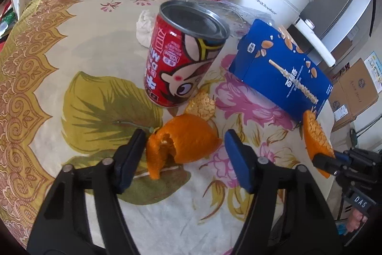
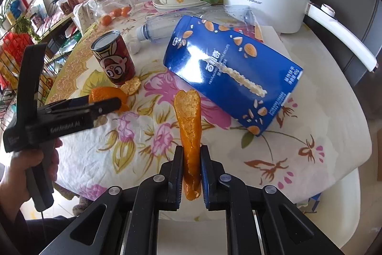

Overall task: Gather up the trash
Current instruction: 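Grasp an orange peel with left gripper while right gripper grasps the long orange peel strip, then carry both orange peels over the white bin and open both grippers to drop them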

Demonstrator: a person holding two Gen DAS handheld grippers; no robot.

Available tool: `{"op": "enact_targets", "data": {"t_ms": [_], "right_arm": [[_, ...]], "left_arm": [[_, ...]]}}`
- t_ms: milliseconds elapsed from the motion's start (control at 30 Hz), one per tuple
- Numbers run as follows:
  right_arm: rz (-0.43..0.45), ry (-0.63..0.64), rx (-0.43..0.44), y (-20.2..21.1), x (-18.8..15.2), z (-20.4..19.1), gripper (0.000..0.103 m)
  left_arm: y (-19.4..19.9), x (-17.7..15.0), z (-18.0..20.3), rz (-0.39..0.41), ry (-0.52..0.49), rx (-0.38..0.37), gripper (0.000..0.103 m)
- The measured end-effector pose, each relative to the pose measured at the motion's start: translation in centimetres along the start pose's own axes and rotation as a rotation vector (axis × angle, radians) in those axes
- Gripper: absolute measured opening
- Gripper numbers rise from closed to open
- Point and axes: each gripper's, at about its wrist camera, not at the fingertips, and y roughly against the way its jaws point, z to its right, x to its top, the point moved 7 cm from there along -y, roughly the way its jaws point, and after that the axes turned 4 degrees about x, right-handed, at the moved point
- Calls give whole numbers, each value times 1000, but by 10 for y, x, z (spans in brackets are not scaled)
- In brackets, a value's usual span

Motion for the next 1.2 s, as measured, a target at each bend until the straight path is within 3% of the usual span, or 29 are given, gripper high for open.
{"op": "enact_targets", "data": {"t_ms": [33, 133, 333, 733, 1200], "right_arm": [[0, 1, -3, 2, -2, 1, 14], [1, 4, -12, 9, -8, 6, 14], [15, -12, -23, 27, -16, 18, 14], [57, -85, -47, 65, -28, 53, 14], [72, -156, -86, 97, -56, 99, 14]], "left_arm": [[-1, 0, 1, -5, 17, -14, 53], [-2, -2, 7, -16, 32, -27, 44], [5, -5, 15, -21, 32, -48, 33], [39, -11, 50, 15, -82, -93, 32], [45, -31, 123, 10, -230, -148, 32]]}}
